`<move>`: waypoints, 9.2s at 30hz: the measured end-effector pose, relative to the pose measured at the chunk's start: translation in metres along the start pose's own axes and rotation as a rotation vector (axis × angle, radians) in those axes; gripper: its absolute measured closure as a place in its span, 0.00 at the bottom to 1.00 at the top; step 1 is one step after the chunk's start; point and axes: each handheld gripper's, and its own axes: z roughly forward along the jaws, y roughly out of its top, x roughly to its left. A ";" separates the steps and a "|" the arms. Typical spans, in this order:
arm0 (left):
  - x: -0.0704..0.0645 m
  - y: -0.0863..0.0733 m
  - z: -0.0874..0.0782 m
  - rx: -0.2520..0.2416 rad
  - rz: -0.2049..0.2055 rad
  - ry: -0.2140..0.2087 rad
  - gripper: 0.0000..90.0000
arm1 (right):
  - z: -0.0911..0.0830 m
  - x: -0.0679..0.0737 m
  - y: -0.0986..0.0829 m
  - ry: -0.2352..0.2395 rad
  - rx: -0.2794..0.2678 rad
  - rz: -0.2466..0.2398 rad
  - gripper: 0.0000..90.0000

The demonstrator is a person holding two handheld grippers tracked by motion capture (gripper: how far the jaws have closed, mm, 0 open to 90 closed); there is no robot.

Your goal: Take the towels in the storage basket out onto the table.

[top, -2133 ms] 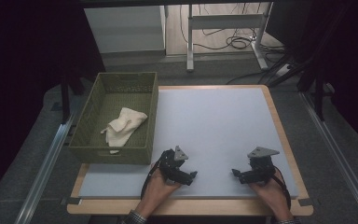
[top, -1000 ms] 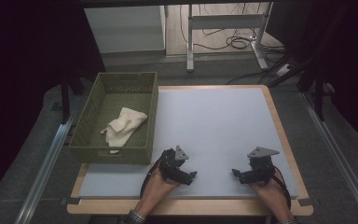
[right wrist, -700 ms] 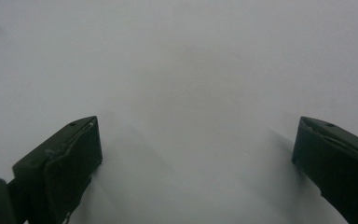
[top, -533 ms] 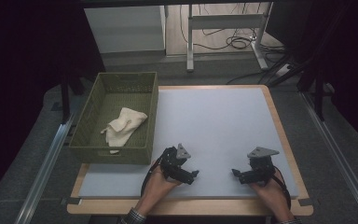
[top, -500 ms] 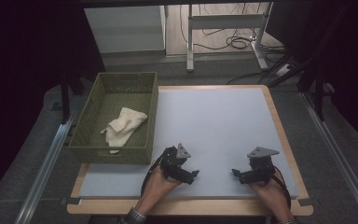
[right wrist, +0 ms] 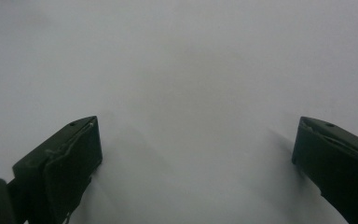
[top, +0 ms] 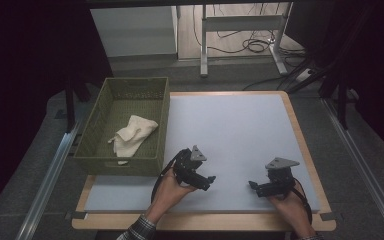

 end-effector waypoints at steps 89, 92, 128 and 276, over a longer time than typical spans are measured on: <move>0.248 -0.021 -0.064 0.348 -0.325 0.263 0.05 | 0.000 0.000 0.000 0.001 -0.002 -0.001 0.02; 0.258 -0.029 -0.059 0.393 -0.365 0.258 0.06 | 0.000 0.000 0.000 0.001 -0.002 0.000 0.02; 0.258 -0.042 -0.075 0.348 -0.452 0.196 0.81 | 0.000 0.000 0.000 0.001 -0.002 0.000 0.02; 0.066 0.077 0.100 0.099 -0.066 -0.037 0.60 | 0.000 0.000 0.000 0.003 0.001 0.001 0.02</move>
